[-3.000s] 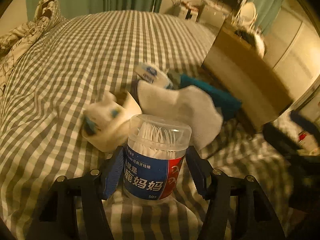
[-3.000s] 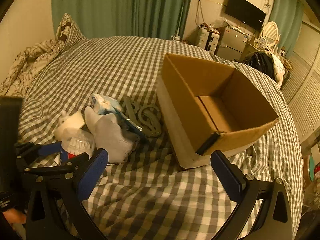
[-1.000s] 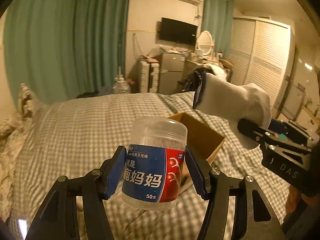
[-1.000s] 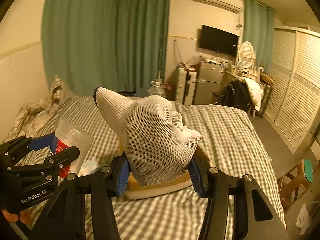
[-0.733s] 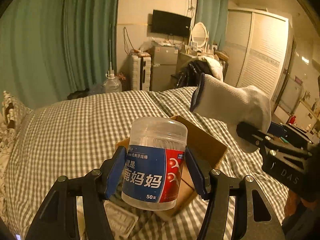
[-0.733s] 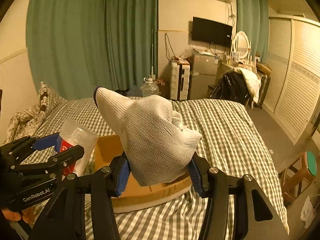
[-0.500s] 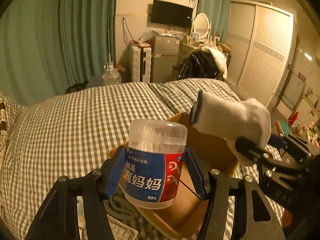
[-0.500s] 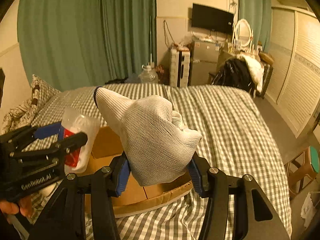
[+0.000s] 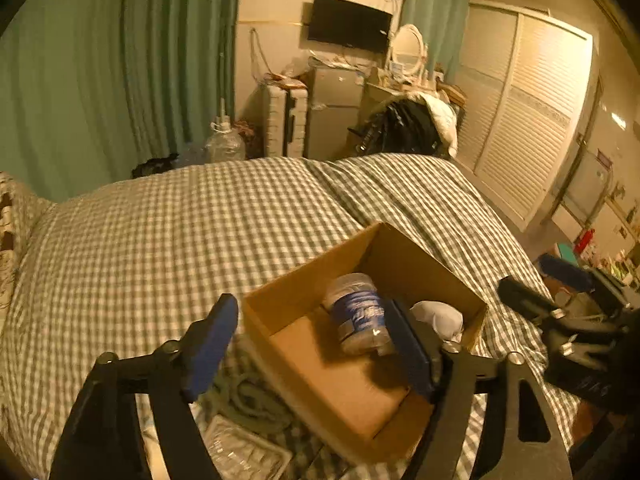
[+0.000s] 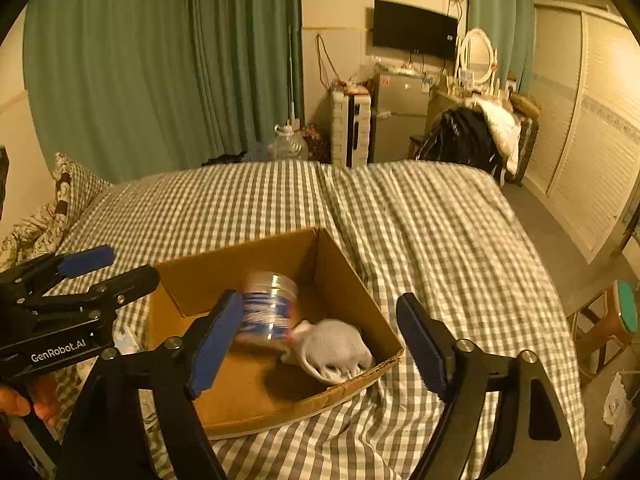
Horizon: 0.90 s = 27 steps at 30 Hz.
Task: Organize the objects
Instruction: 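Carry the jar and sock over the box and open both tools, then reach the left tool to the white figurine cup and grasp it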
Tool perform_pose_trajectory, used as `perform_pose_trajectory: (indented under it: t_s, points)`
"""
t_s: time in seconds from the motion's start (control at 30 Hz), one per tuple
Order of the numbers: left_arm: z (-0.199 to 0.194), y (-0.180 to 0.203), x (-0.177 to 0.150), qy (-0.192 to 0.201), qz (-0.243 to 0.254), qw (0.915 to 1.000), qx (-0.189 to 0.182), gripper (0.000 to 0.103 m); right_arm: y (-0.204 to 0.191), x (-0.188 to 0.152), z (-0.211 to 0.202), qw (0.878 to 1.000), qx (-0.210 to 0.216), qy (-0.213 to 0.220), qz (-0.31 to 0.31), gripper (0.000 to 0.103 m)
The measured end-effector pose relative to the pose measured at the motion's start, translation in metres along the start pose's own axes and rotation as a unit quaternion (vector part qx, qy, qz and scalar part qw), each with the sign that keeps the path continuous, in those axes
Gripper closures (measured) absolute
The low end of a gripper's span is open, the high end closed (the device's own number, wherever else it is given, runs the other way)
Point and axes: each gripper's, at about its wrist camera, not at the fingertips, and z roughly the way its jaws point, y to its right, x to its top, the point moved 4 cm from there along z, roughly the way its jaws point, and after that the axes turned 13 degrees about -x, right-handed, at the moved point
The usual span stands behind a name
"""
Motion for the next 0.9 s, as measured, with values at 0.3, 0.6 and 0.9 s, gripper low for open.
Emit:
perform_pose_trajectory:
  t_s: [0.3, 0.6, 0.9]
  points:
    - [-0.107, -0.047, -0.023, 0.046, -0.007, 0.9962, 0.073, 0.000, -0.042, 0.011, -0.097, 0.997, 0.017, 0.071, -0.038, 0.010]
    - [-0.161, -0.109, -0.085, 0.048, -0.047, 0.9880, 0.139, 0.000, -0.125, -0.005, -0.135, 0.988, 0.064, 0.096, -0.101, 0.007]
    - [-0.125, -0.158, -0.173, -0.009, -0.130, 0.9770, 0.169, 0.000, -0.202, -0.061, -0.077, 0.979, 0.094, 0.043, -0.174, 0.007]
